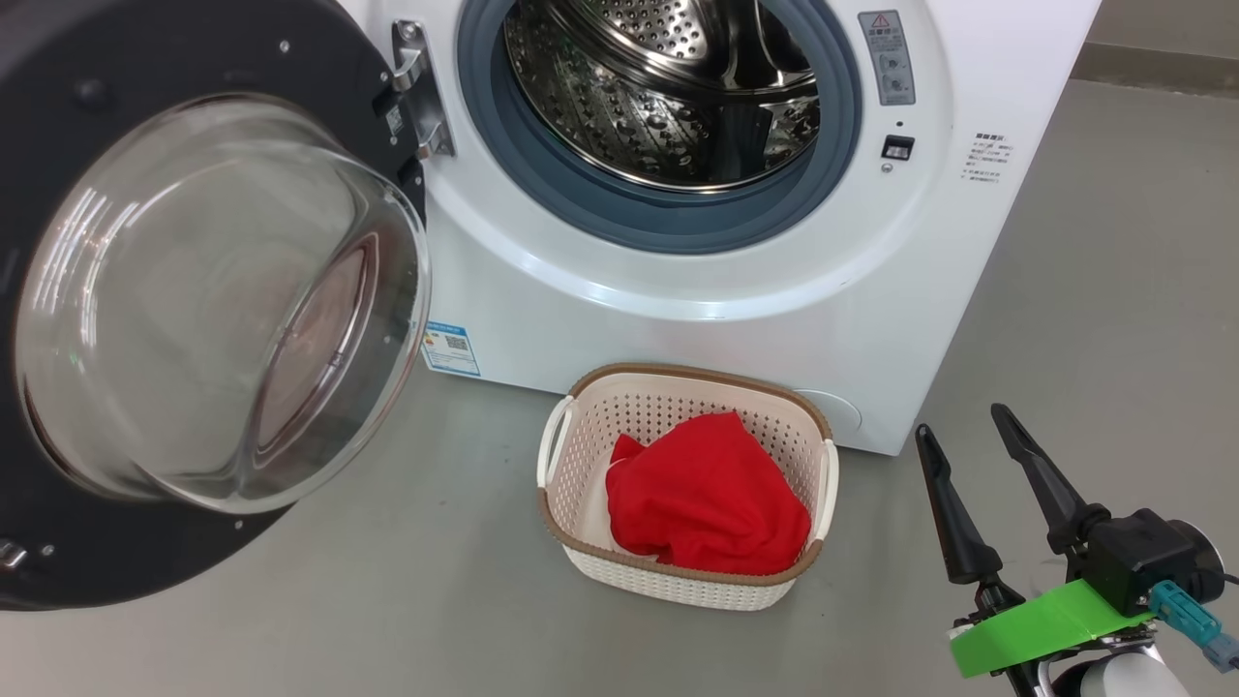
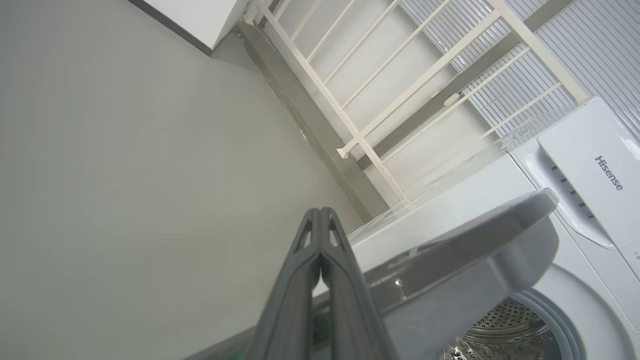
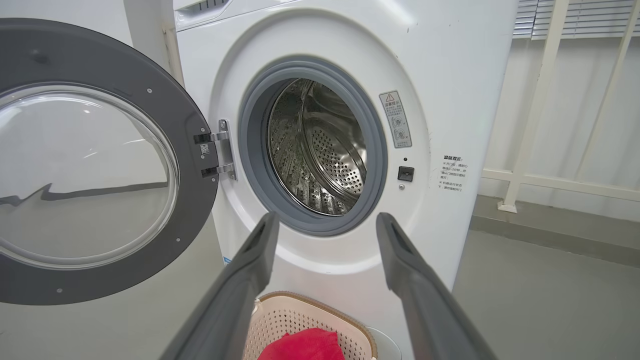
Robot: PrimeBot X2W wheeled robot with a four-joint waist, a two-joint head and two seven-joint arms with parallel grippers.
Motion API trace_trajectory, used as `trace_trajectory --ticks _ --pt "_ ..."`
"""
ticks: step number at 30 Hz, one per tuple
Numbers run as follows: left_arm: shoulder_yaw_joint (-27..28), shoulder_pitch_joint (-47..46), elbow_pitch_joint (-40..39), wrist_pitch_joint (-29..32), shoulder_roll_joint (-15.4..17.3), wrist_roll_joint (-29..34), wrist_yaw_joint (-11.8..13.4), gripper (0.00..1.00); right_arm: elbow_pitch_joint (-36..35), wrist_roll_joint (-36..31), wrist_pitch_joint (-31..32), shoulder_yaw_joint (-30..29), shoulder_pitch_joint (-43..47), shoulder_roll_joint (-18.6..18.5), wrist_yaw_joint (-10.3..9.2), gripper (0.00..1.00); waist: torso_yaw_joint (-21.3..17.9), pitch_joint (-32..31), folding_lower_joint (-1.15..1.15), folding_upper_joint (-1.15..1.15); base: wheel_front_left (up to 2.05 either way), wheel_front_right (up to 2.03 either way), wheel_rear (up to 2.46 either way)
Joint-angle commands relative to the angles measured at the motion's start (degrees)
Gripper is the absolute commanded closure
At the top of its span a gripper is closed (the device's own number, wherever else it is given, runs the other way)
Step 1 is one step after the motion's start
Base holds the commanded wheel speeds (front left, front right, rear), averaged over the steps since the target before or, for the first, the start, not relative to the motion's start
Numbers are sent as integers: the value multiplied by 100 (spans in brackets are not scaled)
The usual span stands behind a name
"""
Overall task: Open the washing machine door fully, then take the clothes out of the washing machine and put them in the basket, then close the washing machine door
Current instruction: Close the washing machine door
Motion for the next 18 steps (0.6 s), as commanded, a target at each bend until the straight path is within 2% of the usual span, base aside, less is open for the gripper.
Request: trace_trajectory --ticks 1,11,18 --pt "-61 134 -184 162 93 -79 -112 100 -150 31 -35 108 -176 -59 36 0 16 12 0 0 0 0 0" --pt "-109 589 -970 813 -190 -643 -176 100 -133 84 -35 67 -189 -31 36 0 75 27 0 0 0 0 0" --pt "121 950 -1659 1384 -446 -1282 -180 100 -122 74 -35 40 -183 -8 36 0 95 33 0 0 0 0 0"
